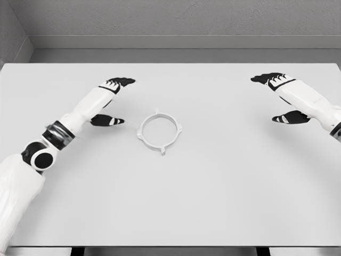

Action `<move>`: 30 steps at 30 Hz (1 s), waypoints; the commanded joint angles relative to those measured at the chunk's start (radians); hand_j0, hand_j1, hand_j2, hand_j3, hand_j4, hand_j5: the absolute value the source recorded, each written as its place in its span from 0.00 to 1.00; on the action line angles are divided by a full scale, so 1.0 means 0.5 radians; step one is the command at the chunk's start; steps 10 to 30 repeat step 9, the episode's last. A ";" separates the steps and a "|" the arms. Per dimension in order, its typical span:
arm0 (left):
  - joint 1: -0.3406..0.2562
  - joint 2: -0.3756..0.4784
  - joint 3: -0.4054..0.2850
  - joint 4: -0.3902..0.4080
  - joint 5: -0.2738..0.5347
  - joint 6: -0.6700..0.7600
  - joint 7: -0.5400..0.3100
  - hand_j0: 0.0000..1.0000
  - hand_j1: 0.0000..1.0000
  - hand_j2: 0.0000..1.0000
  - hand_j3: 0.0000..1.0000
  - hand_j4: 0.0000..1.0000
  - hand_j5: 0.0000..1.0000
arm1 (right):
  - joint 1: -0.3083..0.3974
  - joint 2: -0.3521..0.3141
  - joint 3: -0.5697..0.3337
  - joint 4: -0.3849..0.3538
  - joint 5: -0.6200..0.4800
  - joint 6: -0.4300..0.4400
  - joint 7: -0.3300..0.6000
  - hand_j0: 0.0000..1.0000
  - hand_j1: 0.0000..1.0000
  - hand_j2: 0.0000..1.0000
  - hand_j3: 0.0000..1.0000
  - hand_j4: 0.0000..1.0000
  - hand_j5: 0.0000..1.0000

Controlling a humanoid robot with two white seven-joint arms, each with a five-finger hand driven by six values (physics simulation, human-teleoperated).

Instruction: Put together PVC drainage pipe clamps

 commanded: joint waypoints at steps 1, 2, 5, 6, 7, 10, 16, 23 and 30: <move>-0.003 0.136 0.081 -0.002 0.019 0.000 0.008 1.00 1.00 1.00 1.00 1.00 1.00 | 0.003 -0.001 0.000 -0.004 -0.015 0.006 -0.001 1.00 1.00 1.00 1.00 1.00 1.00; -0.003 0.167 0.109 0.002 0.019 0.000 0.008 1.00 1.00 1.00 1.00 1.00 1.00 | 0.003 -0.001 0.000 -0.004 -0.015 0.006 -0.001 1.00 1.00 1.00 1.00 1.00 1.00; -0.006 0.367 0.207 0.066 0.019 0.000 0.008 1.00 1.00 1.00 1.00 1.00 1.00 | 0.000 -0.001 0.000 -0.001 -0.015 0.006 -0.001 1.00 1.00 1.00 1.00 1.00 1.00; -0.012 0.400 0.244 0.109 0.022 0.000 0.008 1.00 1.00 1.00 1.00 1.00 1.00 | -0.003 0.002 0.003 -0.004 -0.015 0.006 -0.001 1.00 1.00 1.00 1.00 1.00 1.00; -0.006 0.410 0.309 0.143 0.034 0.000 0.008 1.00 1.00 1.00 1.00 1.00 1.00 | -0.003 0.005 0.006 -0.007 -0.015 0.006 -0.001 1.00 1.00 1.00 1.00 1.00 1.00; -0.012 0.413 0.330 0.176 0.037 0.000 0.008 1.00 1.00 1.00 1.00 1.00 1.00 | -0.003 0.005 0.003 -0.004 -0.015 0.006 -0.001 1.00 1.00 1.00 1.00 1.00 1.00; -0.012 0.413 0.330 0.176 0.037 0.000 0.008 1.00 1.00 1.00 1.00 1.00 1.00 | -0.003 0.005 0.003 -0.004 -0.015 0.006 -0.001 1.00 1.00 1.00 1.00 1.00 1.00; -0.012 0.413 0.330 0.176 0.037 0.000 0.008 1.00 1.00 1.00 1.00 1.00 1.00 | -0.003 0.005 0.003 -0.004 -0.015 0.006 -0.001 1.00 1.00 1.00 1.00 1.00 1.00; -0.012 0.413 0.330 0.176 0.037 0.000 0.008 1.00 1.00 1.00 1.00 1.00 1.00 | -0.003 0.005 0.003 -0.004 -0.015 0.006 -0.001 1.00 1.00 1.00 1.00 1.00 1.00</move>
